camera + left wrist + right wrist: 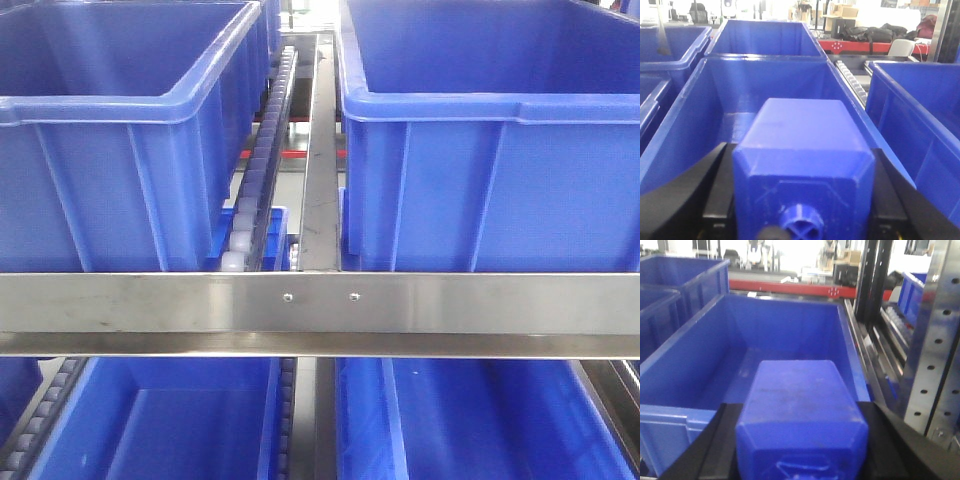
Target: Pick and sort blue part to right shelf
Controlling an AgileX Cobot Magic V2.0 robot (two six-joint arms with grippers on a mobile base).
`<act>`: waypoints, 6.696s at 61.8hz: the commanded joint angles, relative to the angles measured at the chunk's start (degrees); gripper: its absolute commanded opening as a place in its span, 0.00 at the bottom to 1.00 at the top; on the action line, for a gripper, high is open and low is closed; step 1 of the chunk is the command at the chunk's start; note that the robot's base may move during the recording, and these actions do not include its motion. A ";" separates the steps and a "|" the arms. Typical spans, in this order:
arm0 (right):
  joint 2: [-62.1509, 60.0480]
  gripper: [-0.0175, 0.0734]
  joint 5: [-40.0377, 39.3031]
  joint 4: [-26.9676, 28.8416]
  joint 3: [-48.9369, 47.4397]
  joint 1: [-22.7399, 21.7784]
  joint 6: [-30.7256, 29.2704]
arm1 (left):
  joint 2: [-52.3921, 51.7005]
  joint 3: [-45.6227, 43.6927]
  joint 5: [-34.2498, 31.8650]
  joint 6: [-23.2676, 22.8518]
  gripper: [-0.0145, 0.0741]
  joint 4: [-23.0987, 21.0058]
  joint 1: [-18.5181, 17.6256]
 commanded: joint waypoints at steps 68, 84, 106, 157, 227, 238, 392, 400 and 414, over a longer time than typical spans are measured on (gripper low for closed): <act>62.31 0.65 -23.93 -1.19 -29.18 4.01 -1.18 | 50.60 -26.11 -19.71 0.25 0.60 0.04 -3.16; 62.95 0.65 -25.26 -1.19 -29.22 3.95 -1.18 | 51.72 -26.35 -19.31 0.25 0.61 0.04 -0.28; 62.95 0.82 -25.26 -1.14 -29.25 3.95 -1.18 | 51.72 -26.35 -15.85 0.25 0.88 0.04 0.08; 57.23 0.25 -19.62 5.88 -29.25 3.42 -1.13 | 41.26 -26.35 -12.33 0.25 0.32 -0.45 1.97; 13.01 0.25 -29.03 8.63 4.42 0.51 -1.13 | -0.81 8.49 -16.14 0.14 0.32 -5.28 10.18; 12.87 0.25 -29.03 8.63 4.42 0.51 -1.13 | -0.81 8.49 -16.14 0.14 0.32 -5.28 10.18; -14.47 0.25 -17.31 2.17 23.12 -0.26 0.89 | -0.81 8.70 -16.14 0.14 0.32 -5.28 10.18; -14.47 0.25 -17.31 2.17 23.12 -0.26 0.89 | -0.81 8.70 -16.14 0.14 0.32 -5.28 10.18; -14.47 0.25 -17.31 2.17 23.12 -0.26 0.89 | -1.02 9.12 -16.38 0.14 0.32 -5.28 10.18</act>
